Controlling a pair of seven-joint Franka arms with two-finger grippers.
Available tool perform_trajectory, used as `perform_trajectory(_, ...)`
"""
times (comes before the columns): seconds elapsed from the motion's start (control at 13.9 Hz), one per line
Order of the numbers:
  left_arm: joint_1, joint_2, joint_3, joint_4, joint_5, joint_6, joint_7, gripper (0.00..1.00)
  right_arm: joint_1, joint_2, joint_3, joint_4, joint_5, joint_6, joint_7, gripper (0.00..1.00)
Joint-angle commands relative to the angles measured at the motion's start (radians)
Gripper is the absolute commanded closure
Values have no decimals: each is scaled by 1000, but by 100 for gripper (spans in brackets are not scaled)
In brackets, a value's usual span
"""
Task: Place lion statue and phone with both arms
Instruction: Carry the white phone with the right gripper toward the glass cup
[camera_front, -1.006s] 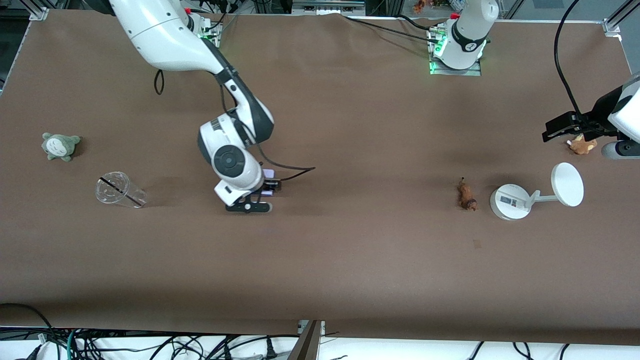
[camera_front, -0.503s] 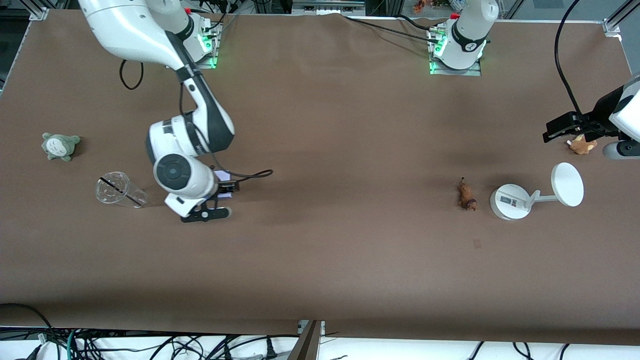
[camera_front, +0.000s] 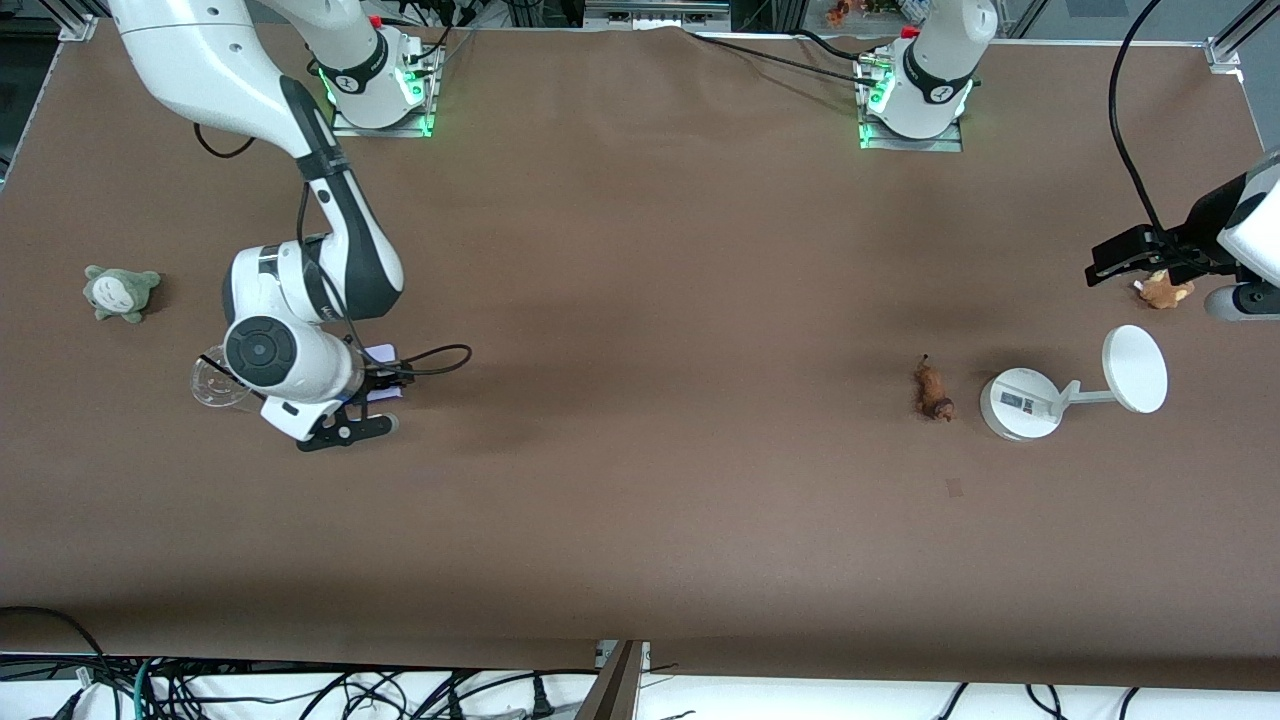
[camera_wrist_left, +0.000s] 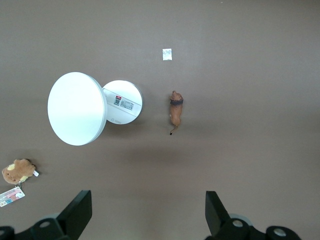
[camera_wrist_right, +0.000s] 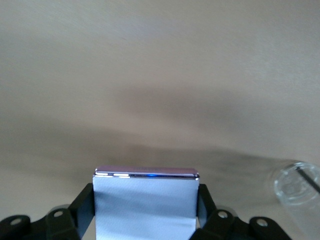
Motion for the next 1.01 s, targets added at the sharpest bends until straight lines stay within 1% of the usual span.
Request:
perform_trajectory(0.0,6,14,-8,31,20,-9,1,0,-49,-54,-1,-113,7,89,-90,69)
perform_trajectory(0.07,6,14,-8,31,20,-9,1,0,-70,-54,-1,-136,7,128,-116,69)
perform_trajectory(0.22,6,14,-8,31,20,-9,1,0,-80,-51,-1,-166,7,171,-132,69)
perform_trajectory(0.5,6,14,-8,31,20,-9,2,0,-92,-34,-1,-178,7,212,-135,69)
perform_trajectory(0.93,9,14,-8,31,20,-10,4,0,-98,-10,-1,-178,7,240,-150,68)
